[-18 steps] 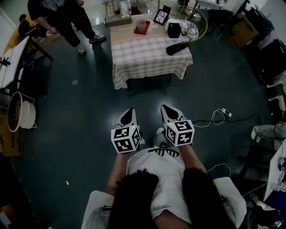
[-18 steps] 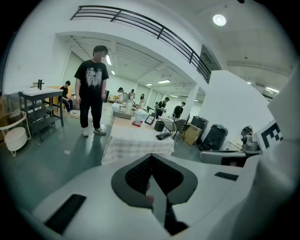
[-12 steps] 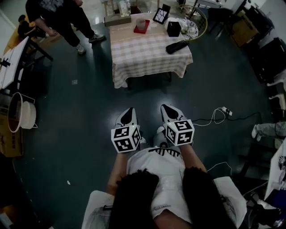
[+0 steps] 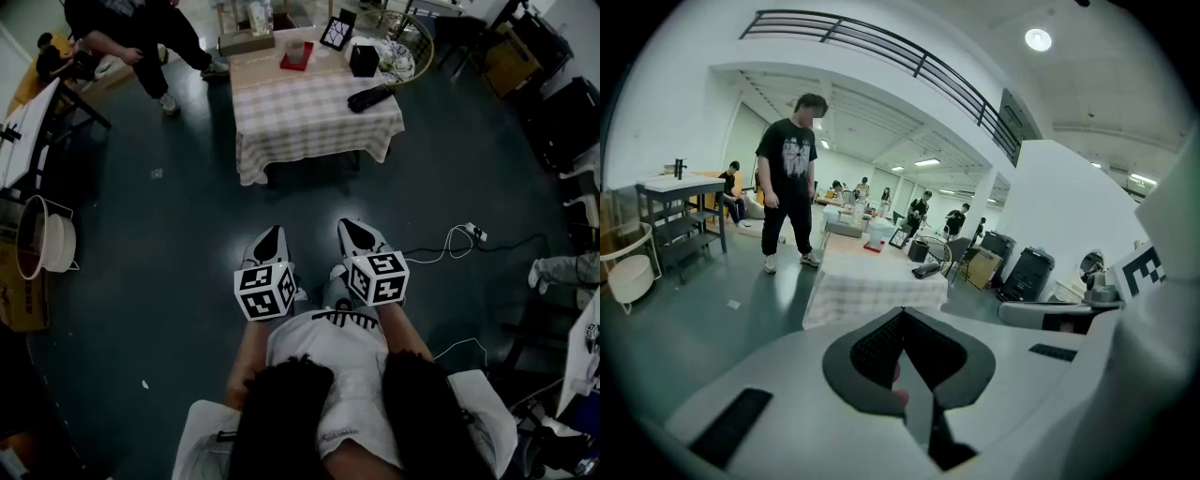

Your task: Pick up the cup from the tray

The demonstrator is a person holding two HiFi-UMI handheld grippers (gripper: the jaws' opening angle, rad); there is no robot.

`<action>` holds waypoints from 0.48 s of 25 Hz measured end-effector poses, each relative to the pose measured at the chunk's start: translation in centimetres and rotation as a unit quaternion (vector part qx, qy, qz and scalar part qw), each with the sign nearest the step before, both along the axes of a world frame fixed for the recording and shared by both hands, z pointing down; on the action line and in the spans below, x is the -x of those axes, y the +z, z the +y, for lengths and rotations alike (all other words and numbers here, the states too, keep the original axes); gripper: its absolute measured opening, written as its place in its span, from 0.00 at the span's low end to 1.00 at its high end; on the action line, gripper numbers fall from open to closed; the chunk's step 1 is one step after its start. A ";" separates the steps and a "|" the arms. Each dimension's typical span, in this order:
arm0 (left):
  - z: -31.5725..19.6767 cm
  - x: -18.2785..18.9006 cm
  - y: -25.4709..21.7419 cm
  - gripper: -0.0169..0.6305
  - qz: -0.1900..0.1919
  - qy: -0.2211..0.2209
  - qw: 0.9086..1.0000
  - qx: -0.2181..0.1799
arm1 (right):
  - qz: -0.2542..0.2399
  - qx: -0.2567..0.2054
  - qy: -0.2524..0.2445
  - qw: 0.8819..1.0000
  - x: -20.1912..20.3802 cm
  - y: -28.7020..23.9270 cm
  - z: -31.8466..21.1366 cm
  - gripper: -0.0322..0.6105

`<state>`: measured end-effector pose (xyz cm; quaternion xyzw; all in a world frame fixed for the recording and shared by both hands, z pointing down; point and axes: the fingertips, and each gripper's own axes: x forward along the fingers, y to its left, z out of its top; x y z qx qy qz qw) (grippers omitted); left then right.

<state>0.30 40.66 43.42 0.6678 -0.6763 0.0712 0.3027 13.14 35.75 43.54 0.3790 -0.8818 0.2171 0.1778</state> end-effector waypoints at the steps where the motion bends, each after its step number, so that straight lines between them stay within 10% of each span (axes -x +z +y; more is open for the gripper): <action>1: 0.1 0.0 0.0 0.04 0.000 0.001 1.000 0.000 | -0.009 0.003 0.006 1.000 0.0 -0.1 0.0 0.06; 12: 0.7 0.5 0.5 0.04 0.001 0.006 1.000 0.003 | -0.042 -0.017 0.014 0.999 -0.3 -1.3 0.3 0.07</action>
